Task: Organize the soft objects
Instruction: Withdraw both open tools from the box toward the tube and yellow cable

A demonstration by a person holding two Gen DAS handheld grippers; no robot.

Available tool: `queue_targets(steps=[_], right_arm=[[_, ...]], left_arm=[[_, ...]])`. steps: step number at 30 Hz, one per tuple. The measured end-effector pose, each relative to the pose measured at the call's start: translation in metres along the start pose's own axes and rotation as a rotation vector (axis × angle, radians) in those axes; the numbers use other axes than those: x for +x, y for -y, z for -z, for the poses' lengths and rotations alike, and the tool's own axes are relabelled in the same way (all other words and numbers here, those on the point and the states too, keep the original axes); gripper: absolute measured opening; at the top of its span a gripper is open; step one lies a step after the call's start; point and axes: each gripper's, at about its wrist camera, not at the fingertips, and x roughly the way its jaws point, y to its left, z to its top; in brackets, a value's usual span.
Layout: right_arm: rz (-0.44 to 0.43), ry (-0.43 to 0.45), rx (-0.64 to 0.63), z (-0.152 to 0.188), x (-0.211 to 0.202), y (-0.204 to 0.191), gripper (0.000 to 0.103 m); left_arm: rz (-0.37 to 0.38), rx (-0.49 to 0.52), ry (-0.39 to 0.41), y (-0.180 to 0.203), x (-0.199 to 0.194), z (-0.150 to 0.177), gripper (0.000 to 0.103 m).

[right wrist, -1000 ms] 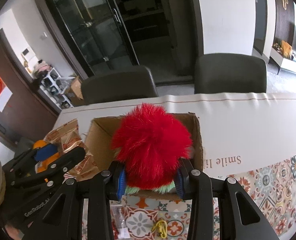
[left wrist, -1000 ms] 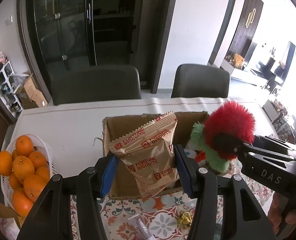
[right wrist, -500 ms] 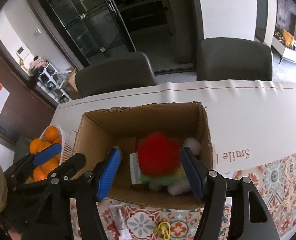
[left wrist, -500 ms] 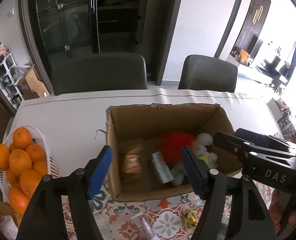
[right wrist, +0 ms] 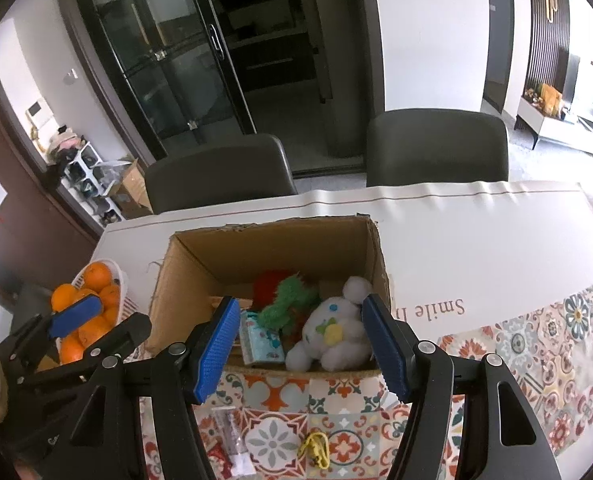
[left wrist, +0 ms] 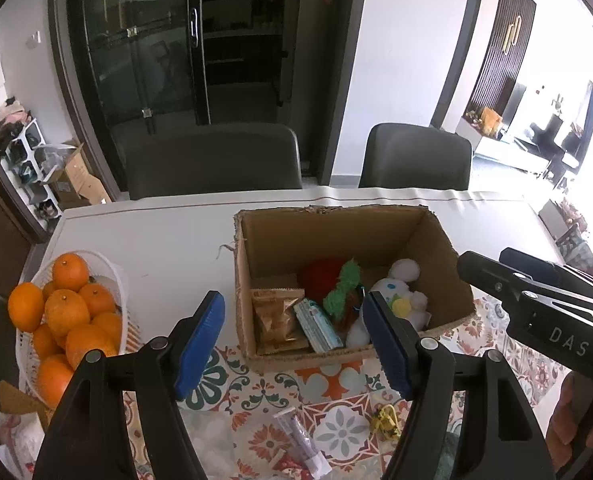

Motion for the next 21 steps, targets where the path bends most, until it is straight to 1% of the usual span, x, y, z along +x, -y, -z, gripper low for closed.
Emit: queue_targets(steps=[3,9,11,21], right_arm=[[0.002,0.018,-0.005,0.004,-0.011,-0.003,0.065],[-0.010,0.027,-0.023,0.017,-0.027,-0.011,0.065],[-0.014,0.030,-0.028,0.023,-0.032,-0.014,0.065],[-0.035,0.019,-0.051,0.049,-0.043,-0.026,0.065]], left_arm=[[0.001,-0.004,0.009,-0.001,-0.010,0.005,0.071],[0.008,-0.015,0.020,-0.004,-0.029,0.018,0.071],[-0.001,-0.012,0.023,-0.004,-0.036,0.023,0.071],[-0.013,-0.025,0.022,-0.011,-0.055,0.052,0.071]])
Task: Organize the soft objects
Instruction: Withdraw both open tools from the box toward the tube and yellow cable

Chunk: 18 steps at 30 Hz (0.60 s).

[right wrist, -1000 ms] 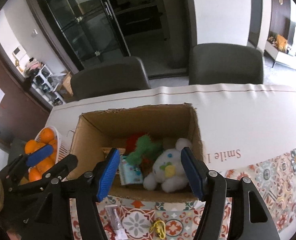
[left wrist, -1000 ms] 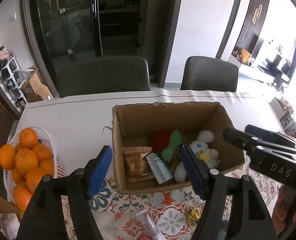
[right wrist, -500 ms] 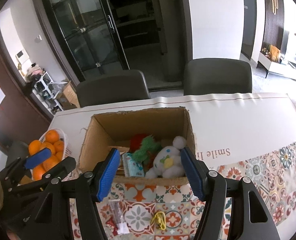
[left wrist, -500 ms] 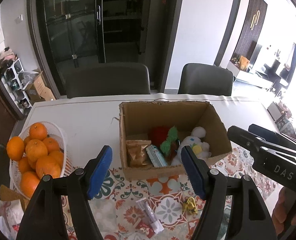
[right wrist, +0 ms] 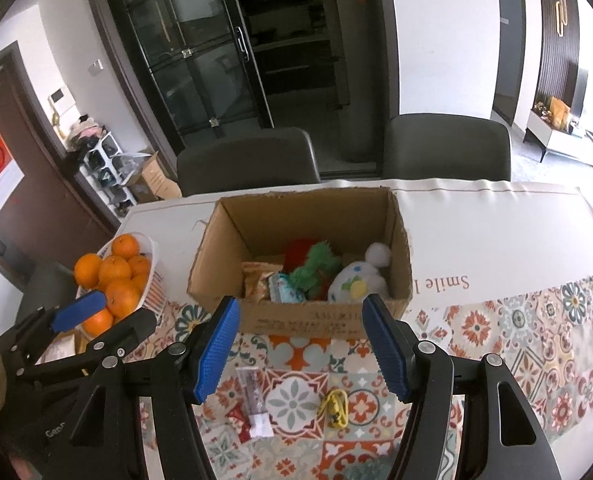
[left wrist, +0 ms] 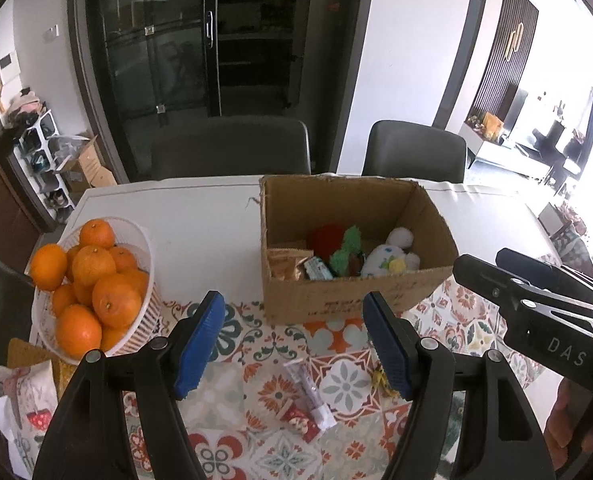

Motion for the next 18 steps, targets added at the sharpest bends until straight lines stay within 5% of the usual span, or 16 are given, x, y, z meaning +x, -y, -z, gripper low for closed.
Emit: queue_targets(steps=[18], right_arm=[[-0.007,-0.113,0.008,0.053,0.022,-0.001,0.065]], left_arm=[[0.000,-0.026,-0.101,-0.012,0.011,0.056,0.072]])
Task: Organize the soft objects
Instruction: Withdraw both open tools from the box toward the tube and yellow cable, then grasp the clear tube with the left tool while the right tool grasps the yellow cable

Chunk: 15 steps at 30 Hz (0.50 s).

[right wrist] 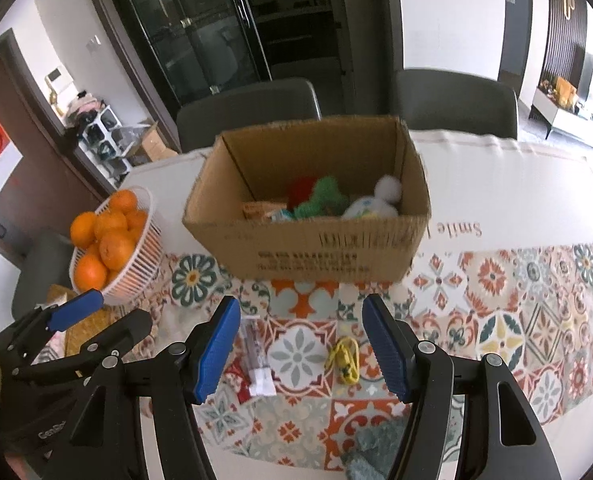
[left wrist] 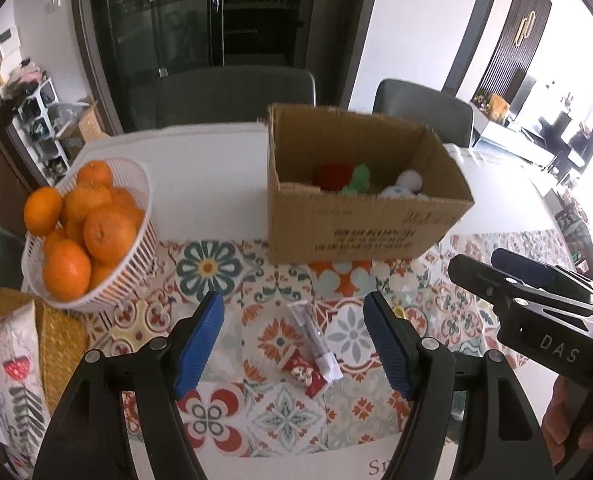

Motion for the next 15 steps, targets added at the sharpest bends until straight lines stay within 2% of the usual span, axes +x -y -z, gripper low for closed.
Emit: queue_targets(steps=[15], right_arm=[[0.024,-0.116,0.030,0.029,0.041,0.018,0.065]], left_arm=[[0.014,-0.027,-0.118,0.001,0.040,0.035,0.072]])
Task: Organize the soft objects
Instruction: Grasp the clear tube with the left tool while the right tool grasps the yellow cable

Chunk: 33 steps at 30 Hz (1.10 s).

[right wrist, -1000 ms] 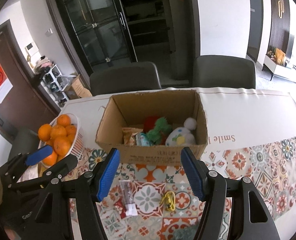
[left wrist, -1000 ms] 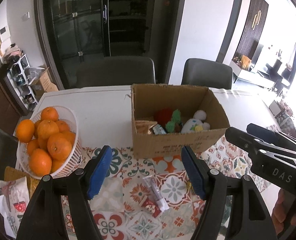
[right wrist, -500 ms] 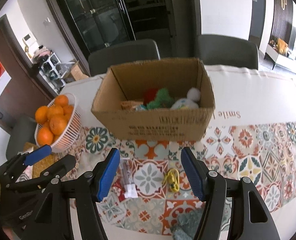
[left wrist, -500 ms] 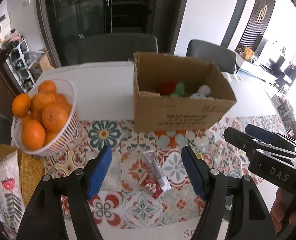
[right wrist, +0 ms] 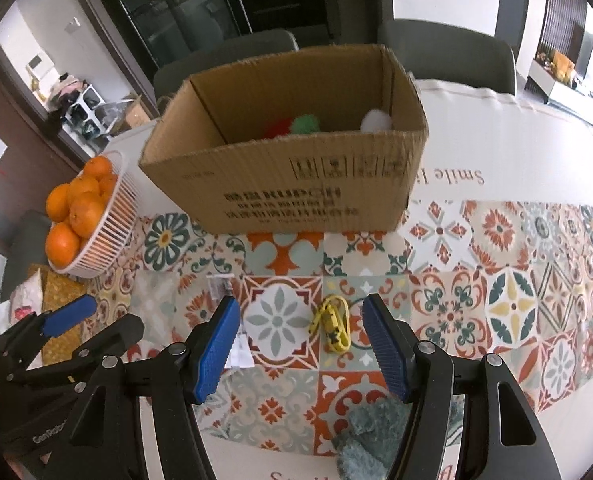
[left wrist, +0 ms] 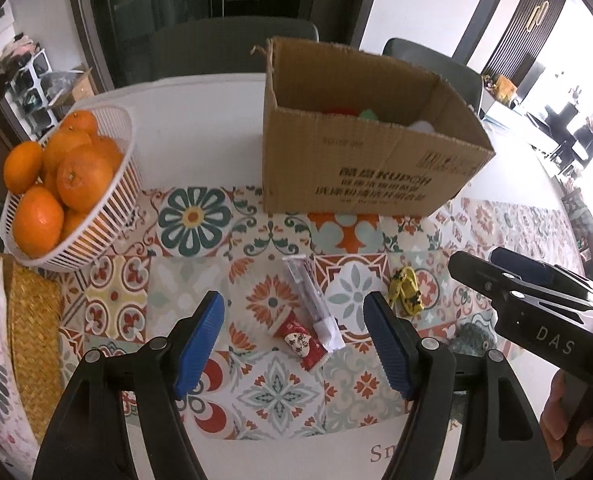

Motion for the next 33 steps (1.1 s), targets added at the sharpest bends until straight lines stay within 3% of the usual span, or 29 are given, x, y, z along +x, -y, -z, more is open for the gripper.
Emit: queue_targets(steps=[21,33], right_arm=[[0.024,-0.144,0.052,-0.002,0.051,0.021,0.065],[0.006,-0.236,0.073,0.002,0.087,0.031,0.065]], left_arm=[[0.007,-0.013,-0.142,-0.005,0.056,0.006,0.072],[0.049,-0.080,-0.260,-0.008,0.095,0.008,0.071]])
